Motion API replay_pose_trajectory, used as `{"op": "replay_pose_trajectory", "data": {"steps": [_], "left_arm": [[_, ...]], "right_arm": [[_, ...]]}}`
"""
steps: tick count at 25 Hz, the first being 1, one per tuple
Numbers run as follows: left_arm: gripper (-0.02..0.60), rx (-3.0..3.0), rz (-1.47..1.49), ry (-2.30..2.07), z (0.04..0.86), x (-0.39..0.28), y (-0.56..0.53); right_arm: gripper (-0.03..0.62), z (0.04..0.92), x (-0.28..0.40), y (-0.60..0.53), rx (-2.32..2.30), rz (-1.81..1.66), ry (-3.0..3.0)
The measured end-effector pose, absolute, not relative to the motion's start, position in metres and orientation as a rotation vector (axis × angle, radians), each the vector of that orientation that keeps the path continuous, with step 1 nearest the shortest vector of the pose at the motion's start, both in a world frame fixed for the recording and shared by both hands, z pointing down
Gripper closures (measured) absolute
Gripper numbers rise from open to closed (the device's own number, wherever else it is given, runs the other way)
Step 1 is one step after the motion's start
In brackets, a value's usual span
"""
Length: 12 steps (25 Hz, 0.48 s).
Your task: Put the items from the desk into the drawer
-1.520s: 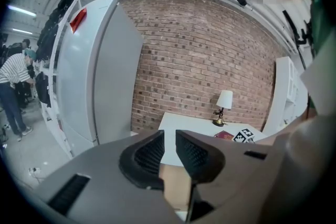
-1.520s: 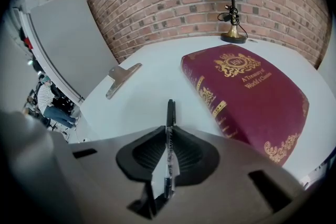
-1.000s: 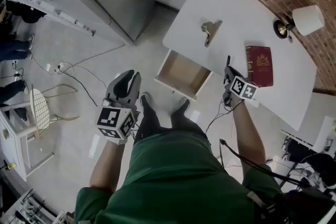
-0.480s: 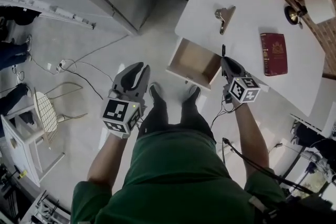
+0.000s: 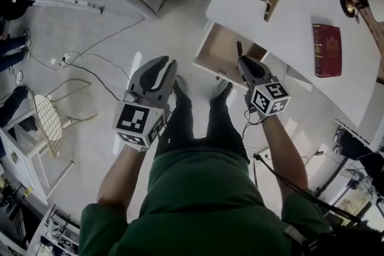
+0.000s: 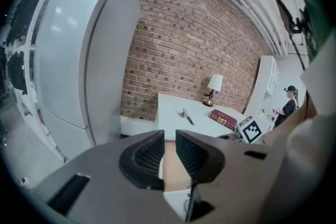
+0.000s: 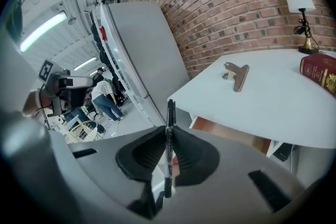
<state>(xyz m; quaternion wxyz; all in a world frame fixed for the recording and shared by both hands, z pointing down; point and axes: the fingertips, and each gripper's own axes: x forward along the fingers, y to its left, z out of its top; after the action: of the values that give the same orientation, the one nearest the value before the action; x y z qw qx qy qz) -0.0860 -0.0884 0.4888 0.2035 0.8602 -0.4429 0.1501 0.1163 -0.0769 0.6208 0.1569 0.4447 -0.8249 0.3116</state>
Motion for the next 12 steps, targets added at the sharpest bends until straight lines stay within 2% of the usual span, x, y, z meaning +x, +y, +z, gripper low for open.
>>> {"op": "replay_pose_trajectory", "data": {"steps": [12], "left_arm": [[0.523, 2.292, 0.44, -1.236, 0.552, -0.093, -0.081]], "right_arm": [[0.548, 0.74, 0.096, -0.078, 1.177, 0.92, -2.182]]}}
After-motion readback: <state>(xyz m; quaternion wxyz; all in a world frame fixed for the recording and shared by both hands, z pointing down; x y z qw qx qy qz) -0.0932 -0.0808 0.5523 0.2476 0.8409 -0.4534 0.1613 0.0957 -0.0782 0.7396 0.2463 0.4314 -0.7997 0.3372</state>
